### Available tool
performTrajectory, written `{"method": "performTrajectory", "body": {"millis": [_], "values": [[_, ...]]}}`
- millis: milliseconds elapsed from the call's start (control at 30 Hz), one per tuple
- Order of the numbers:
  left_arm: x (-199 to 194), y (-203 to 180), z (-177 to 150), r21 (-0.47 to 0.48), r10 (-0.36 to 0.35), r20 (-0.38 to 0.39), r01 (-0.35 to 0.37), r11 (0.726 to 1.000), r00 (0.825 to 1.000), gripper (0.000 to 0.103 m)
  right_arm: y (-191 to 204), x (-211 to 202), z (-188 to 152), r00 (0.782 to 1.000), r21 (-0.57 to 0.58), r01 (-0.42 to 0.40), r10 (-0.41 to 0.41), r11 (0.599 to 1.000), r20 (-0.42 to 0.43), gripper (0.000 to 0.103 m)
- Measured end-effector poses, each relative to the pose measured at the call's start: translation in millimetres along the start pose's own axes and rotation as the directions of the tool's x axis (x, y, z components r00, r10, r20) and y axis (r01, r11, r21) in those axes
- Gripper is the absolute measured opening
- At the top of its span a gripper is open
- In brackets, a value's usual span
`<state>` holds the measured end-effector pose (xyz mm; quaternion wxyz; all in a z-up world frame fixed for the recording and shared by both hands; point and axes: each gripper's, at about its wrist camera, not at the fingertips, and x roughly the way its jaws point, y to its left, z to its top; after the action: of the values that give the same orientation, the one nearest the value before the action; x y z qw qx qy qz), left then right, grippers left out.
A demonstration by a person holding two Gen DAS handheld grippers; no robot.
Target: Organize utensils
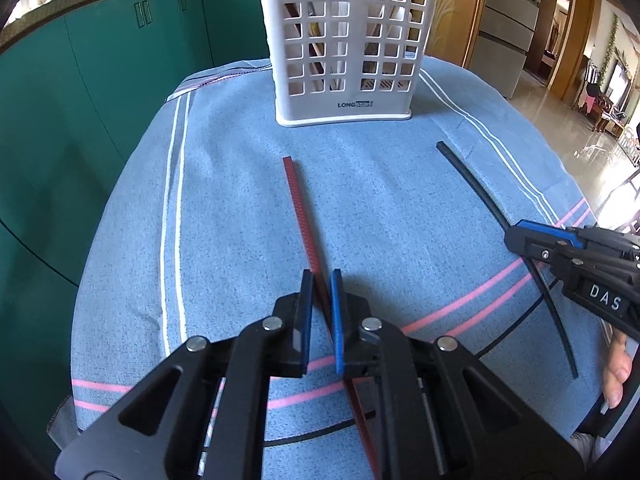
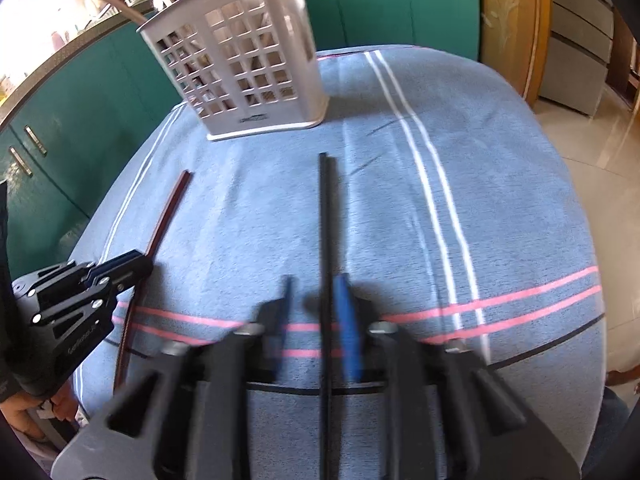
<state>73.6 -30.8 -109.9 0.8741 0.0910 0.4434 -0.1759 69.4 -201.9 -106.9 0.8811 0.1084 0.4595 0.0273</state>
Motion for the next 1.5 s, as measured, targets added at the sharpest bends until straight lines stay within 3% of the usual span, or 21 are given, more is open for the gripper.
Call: {"method": "performTrajectory", "body": {"millis": [267, 367, 533, 1000, 1067, 1167, 1367, 1500], "values": [[1.6, 5.4, 3.3, -0.022, -0.007, -0.007, 0.007, 1.000, 1.000, 0.012, 4.9, 0.6, -2.9, 1.000, -0.019, -0.030, 0.030, 0.999, -0.007, 0.011], [0.3, 7.0, 7.9, -0.031, -0.003, -0.002, 0.003, 1.000, 1.000, 0.014, -0.5, -2.5, -0.6, 1.000, 0.011, -0.028, 0.028, 1.000, 0.001, 0.024], [-0.9, 9.2, 17.0, -0.042, 0.006, 0.010, -0.006, 0.999, 1.000, 0.030, -9.3, -8.5, 4.2, 1.000, 0.043, 0.000, -0.001, 0.999, 0.023, 0.025], [-2.4, 30.0, 22.9, -0.106, 0.023, 0.021, -0.020, 0.994, 1.000, 0.043, -16.3, -10.4, 14.8, 0.999, 0.078, 0.031, -0.033, 0.996, 0.014, 0.033], [-0.8, 33.3, 24.2, -0.117, 0.022, 0.015, -0.020, 0.993, 1.000, 0.043, -16.5, -12.3, 17.6, 0.999, 0.071, 0.036, -0.037, 0.997, 0.014, 0.034], [3.7, 35.9, 30.3, -0.124, 0.008, 0.010, -0.007, 0.992, 1.000, 0.048, -13.7, -10.4, 24.7, 0.999, 0.041, 0.052, -0.052, 0.998, -0.004, 0.043], [20.1, 31.3, 57.7, -0.096, 0.015, 0.001, -0.015, 0.995, 1.000, 0.048, 2.7, 5.6, 47.7, 0.998, -0.025, 0.056, -0.057, 0.998, -0.032, 0.044], [43.4, 27.3, 75.1, -0.083, 0.023, -0.044, -0.026, 0.996, 0.999, 0.048, 13.1, 26.8, 62.9, 0.995, -0.056, 0.075, -0.078, 0.996, -0.064, 0.044]]}}
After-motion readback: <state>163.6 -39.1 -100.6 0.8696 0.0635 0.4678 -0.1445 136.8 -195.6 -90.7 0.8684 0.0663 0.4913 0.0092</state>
